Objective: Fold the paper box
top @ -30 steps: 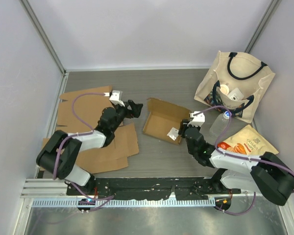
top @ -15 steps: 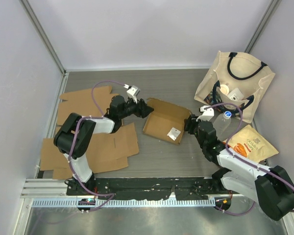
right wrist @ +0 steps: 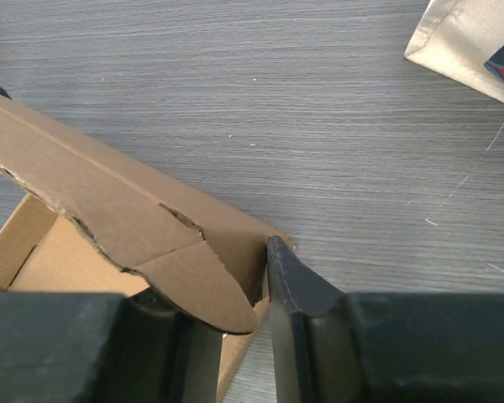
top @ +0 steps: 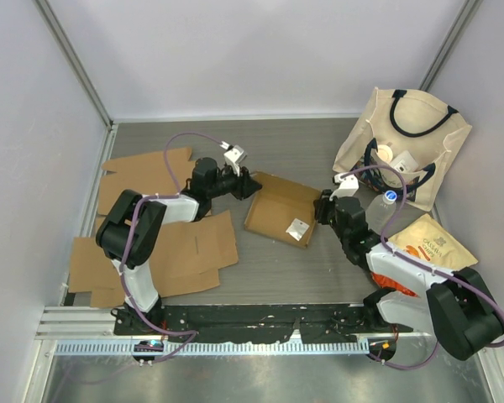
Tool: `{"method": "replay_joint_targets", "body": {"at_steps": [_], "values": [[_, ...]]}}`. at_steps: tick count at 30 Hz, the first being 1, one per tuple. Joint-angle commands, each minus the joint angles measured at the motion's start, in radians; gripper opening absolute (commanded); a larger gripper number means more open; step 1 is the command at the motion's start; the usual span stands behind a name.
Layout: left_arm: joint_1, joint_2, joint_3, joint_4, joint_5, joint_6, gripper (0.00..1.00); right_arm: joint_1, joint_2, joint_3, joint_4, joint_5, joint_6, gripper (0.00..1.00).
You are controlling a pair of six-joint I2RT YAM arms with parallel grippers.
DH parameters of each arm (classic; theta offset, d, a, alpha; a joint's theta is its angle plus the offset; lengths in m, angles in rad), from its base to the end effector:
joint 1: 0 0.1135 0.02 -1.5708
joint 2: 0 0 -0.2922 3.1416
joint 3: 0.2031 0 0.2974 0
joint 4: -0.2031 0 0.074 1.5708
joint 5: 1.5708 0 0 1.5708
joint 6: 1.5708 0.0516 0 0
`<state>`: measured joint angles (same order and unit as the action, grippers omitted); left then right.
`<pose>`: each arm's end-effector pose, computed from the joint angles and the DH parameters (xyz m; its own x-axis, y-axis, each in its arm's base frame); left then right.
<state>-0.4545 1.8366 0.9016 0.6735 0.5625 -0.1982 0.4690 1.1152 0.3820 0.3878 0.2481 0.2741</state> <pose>0.3757 -0.2142 0.1663 -0.3920 0.0062 -0.9199 0.7722 0.5458 -0.3254 0.2419 0.1083 0.1835 -0.3535 0.1150 -0.9283 -0.1416 0.9744 0.1747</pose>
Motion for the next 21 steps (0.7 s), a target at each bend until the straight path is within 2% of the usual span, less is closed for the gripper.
{"method": "replay_joint_targets", "body": {"at_steps": [1,5,6,7,10,14,15,19,21], "values": [[0.007,-0.011,0.028,0.009,-0.007,0.033,0.27,-0.001,0.017,0.055,0.034,0.005,-0.023,0.25],[-0.006,-0.036,0.007,0.027,-0.134,0.029,0.15,-0.003,0.023,0.057,0.037,0.033,-0.018,0.16],[-0.012,-0.040,0.000,0.031,-0.165,0.031,0.10,-0.001,0.028,0.058,0.039,0.037,-0.016,0.14],[-0.029,-0.052,-0.010,0.035,-0.199,0.025,0.01,-0.001,0.032,0.060,0.042,0.046,-0.007,0.11],[-0.084,-0.068,-0.036,0.070,-0.361,0.010,0.00,-0.001,0.058,0.067,0.062,0.098,0.017,0.01],[-0.173,-0.059,-0.043,0.132,-0.631,-0.035,0.00,0.025,0.106,0.096,0.074,0.225,0.092,0.01],[-0.205,-0.050,-0.029,0.139,-0.755,-0.043,0.00,0.042,0.116,0.104,0.082,0.271,0.103,0.01],[-0.234,0.010,0.031,0.147,-0.904,-0.104,0.00,0.089,0.188,0.145,0.151,0.411,0.103,0.01],[-0.234,0.032,0.045,0.172,-0.917,-0.122,0.00,0.105,0.210,0.173,0.175,0.459,0.093,0.01]]}}
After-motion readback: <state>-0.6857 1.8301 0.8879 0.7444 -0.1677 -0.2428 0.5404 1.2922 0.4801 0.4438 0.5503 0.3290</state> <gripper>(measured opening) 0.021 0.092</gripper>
